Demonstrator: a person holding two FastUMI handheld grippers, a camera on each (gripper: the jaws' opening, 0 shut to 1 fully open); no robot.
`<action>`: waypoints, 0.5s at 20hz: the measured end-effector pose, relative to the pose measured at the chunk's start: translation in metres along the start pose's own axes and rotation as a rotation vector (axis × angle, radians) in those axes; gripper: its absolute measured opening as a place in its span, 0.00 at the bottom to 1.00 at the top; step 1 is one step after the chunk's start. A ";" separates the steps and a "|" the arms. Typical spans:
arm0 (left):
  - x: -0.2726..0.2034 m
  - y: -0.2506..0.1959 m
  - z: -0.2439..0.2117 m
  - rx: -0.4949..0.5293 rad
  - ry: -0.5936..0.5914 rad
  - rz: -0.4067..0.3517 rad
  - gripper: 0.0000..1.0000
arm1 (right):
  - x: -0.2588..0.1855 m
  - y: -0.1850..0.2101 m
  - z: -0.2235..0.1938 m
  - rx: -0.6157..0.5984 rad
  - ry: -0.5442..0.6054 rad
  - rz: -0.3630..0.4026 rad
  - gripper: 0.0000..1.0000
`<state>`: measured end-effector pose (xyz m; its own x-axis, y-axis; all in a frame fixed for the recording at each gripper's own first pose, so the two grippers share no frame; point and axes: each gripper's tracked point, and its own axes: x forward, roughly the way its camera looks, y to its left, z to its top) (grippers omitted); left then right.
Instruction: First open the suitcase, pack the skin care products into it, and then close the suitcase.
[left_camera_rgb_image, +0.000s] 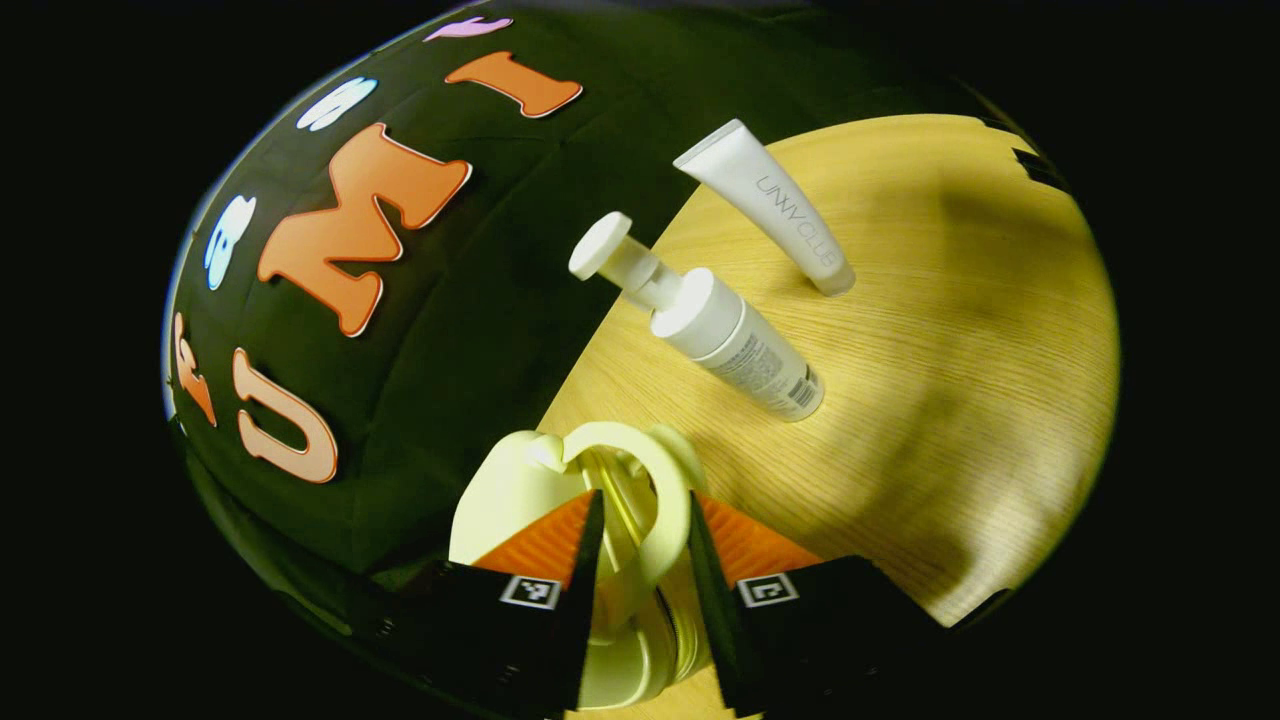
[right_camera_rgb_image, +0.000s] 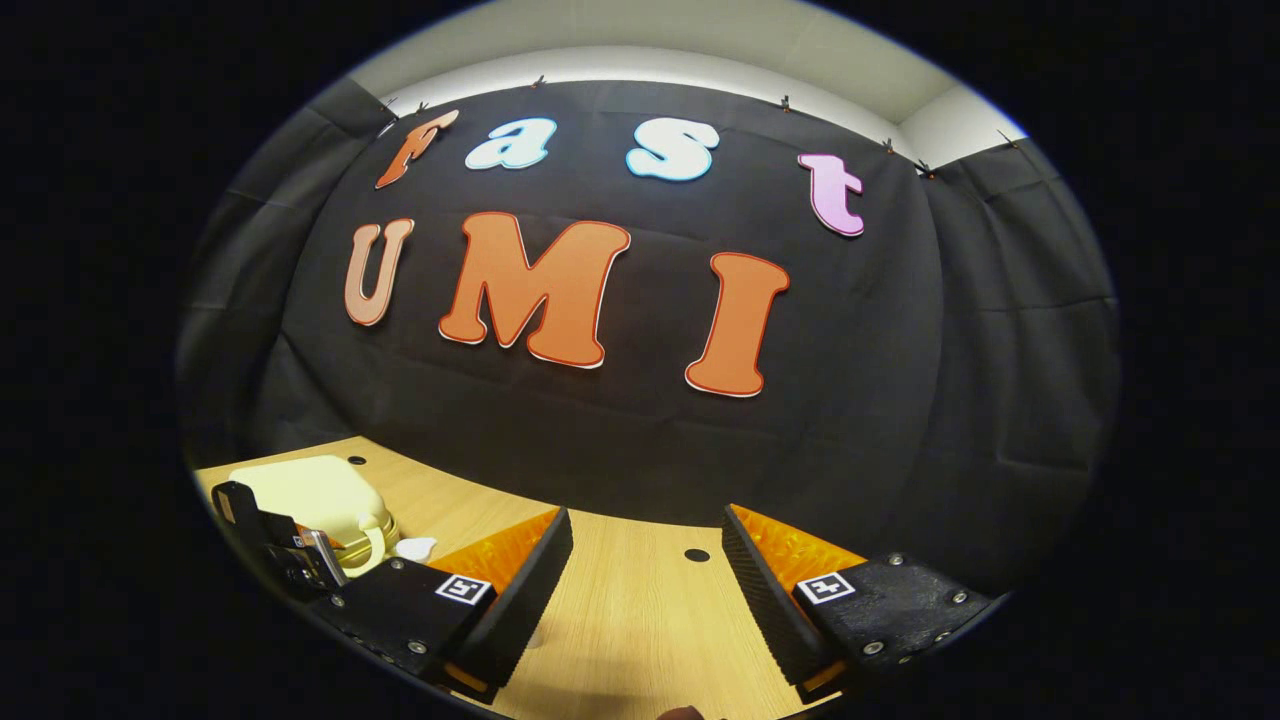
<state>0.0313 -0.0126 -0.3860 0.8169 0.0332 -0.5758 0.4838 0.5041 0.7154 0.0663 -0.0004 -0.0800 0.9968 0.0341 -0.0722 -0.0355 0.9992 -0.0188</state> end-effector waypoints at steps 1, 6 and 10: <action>-0.004 0.002 0.005 0.028 -0.012 0.017 0.47 | 0.000 0.001 0.001 0.001 0.000 -0.002 0.95; -0.009 0.011 0.010 -0.025 -0.026 -0.012 0.24 | 0.002 0.002 0.004 -0.002 0.002 -0.011 0.96; -0.018 0.031 0.013 -0.243 -0.025 -0.056 0.24 | 0.006 0.009 0.011 0.004 0.000 -0.011 0.95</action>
<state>0.0350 -0.0089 -0.3484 0.8002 -0.0206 -0.5994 0.4411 0.6974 0.5649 0.0722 0.0086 -0.0701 0.9971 0.0235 -0.0721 -0.0247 0.9996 -0.0153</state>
